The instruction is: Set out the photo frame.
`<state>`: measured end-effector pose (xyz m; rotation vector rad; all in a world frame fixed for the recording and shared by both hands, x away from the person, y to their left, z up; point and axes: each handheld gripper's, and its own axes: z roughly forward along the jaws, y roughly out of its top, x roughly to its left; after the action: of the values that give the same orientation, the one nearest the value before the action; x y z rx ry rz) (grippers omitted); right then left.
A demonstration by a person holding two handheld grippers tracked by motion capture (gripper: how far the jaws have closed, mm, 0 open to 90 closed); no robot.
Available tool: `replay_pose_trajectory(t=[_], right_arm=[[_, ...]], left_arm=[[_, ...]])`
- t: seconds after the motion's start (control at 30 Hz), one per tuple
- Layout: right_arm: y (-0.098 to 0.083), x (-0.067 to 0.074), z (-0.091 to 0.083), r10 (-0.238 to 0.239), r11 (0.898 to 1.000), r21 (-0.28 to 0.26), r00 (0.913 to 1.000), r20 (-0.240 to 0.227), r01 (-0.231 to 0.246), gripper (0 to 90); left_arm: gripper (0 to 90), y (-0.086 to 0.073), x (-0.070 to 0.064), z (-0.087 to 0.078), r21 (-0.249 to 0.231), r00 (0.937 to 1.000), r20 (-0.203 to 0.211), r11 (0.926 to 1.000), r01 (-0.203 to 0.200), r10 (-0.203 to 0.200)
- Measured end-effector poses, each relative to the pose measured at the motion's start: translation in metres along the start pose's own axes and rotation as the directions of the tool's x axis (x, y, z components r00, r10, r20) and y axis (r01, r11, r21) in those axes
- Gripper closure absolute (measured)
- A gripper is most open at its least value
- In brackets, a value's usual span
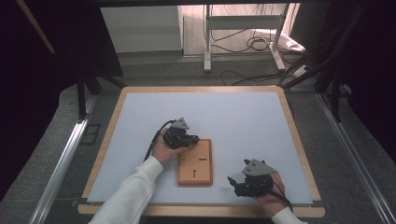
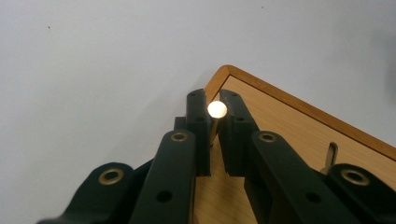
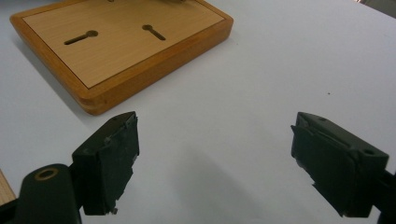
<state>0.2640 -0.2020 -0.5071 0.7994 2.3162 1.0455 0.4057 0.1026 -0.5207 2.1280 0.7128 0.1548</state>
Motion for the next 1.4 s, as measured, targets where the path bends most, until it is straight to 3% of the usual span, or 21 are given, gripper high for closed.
replay_pose_trajectory(t=[0.2,0.27,0.7,0.87,1.13,1.4], right_arm=[[0.006,0.008,0.0,-0.034,0.999,-0.006,0.9994,-0.005,0.034,14.4],[0.009,0.013,0.002,-0.056,0.998,-0.008,0.9984,-0.007,0.056,13.9],[0.028,0.045,0.024,-0.168,0.986,0.013,0.9852,-0.032,0.169,9.0],[0.034,0.058,0.034,-0.233,0.972,0.018,0.9719,-0.034,0.234,8.0],[0.039,0.071,0.052,-0.289,0.956,0.05,0.9569,-0.028,0.29,8.0],[0.045,0.082,0.066,-0.353,0.934,0.066,0.9356,0.01,0.352,8.6]], left_arm=[[83.8,0.001,0.004,-0.001,0.018,0.9998,0.02,0.9998,0.004,-0.004],[83.7,0.001,0.004,0.0,0.011,0.9993,0.03,0.9997,0.021,-0.022],[83.2,0.006,0.016,0.0,0.05,0.9928,0.098,0.9967,0.064,-0.069],[83.1,0.008,0.019,0.001,0.061,0.9896,0.113,0.9947,0.082,-0.089],[83.0,0.009,0.024,0.001,0.076,0.9842,0.137,0.9918,0.103,-0.112],[82.8,0.01,0.025,0.001,0.085,0.9818,0.144,0.9901,0.112,-0.123]])
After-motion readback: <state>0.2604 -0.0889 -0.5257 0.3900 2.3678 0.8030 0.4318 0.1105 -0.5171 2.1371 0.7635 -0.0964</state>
